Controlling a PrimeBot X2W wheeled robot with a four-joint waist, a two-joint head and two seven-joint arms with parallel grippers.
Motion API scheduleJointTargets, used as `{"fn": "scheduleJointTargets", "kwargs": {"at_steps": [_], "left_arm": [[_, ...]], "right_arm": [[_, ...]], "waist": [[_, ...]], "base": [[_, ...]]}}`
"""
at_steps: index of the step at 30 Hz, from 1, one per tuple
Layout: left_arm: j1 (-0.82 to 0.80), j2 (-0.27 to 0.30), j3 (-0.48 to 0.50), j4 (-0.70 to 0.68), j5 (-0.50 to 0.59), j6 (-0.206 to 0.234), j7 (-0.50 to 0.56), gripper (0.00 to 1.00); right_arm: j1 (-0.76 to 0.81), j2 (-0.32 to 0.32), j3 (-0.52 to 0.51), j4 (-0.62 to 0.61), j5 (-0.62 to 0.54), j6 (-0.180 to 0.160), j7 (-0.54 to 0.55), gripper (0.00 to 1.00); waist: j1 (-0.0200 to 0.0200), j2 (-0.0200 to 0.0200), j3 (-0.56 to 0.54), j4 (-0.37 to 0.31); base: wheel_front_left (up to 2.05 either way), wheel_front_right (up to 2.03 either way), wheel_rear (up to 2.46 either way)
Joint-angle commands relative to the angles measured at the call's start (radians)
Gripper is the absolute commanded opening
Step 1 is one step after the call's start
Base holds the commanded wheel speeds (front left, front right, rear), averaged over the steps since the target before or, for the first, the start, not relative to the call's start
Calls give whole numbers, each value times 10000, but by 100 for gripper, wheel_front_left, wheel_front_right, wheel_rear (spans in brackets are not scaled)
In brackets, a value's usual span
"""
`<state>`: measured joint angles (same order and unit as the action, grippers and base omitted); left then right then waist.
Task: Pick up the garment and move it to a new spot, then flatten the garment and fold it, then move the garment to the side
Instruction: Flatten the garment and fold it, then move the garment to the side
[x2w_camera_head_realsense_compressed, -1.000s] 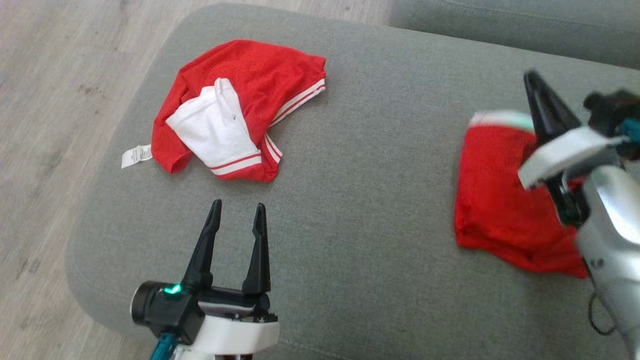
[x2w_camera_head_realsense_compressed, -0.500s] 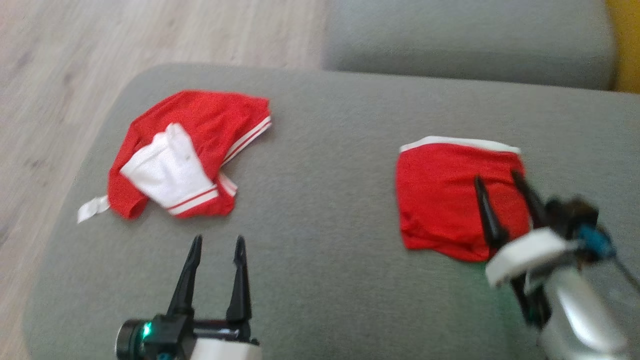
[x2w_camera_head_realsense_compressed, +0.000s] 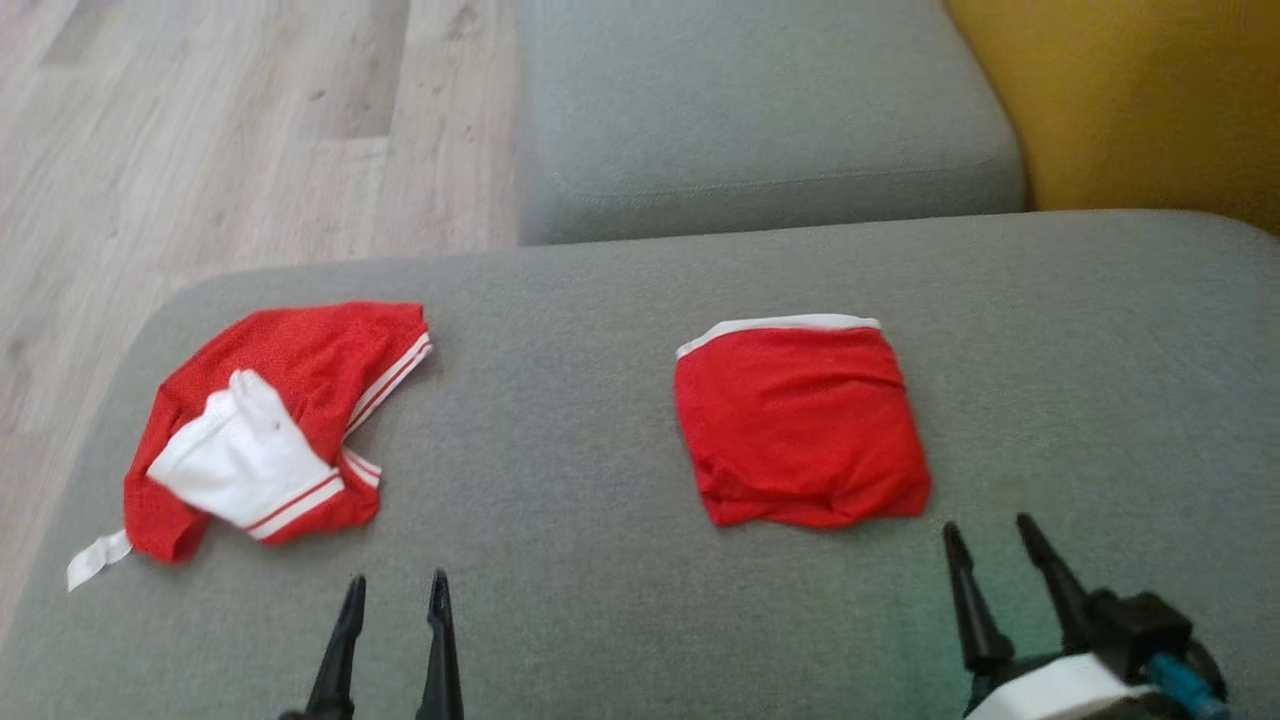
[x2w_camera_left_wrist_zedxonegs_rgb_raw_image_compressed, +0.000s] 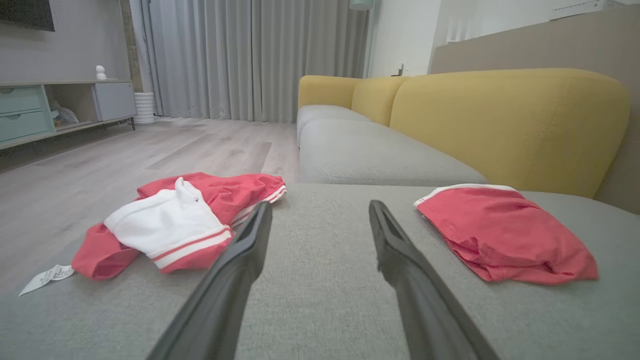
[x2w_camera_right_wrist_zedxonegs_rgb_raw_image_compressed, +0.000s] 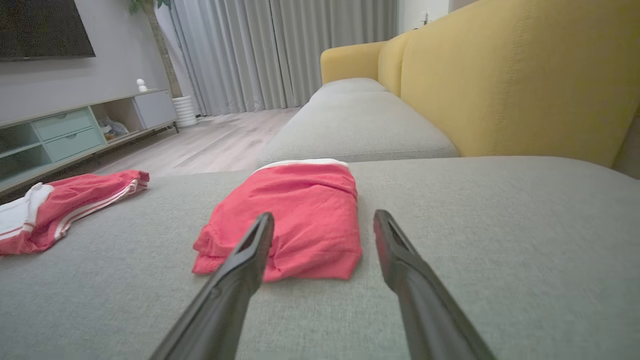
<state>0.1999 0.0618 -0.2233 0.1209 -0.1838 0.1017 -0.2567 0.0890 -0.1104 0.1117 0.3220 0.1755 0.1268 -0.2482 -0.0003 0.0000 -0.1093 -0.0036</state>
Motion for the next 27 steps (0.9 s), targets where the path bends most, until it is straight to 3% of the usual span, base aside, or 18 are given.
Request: {"fn": "scheduleJointTargets", "kwargs": {"at_steps": [1, 13, 27], "left_arm": [[-247, -4, 448, -290, 81, -34, -51, 100], [-70, -69, 687, -67, 236, -187, -51, 100], [-251, -106, 566, -159, 340, -265, -51, 100]], "right_arm": [[-315, 3, 237, -416, -112, 39, -135, 100], [-85, 152, 338, -441, -215, 39, -135, 100], [-268, 234, 30, -163, 129, 39, -135, 100]], "waist": [[3, 0, -187, -216], [3, 0, -180, -316], [3, 0, 262, 100]], "base": [[0, 0, 0], [0, 0, 0], [0, 0, 0]]}}
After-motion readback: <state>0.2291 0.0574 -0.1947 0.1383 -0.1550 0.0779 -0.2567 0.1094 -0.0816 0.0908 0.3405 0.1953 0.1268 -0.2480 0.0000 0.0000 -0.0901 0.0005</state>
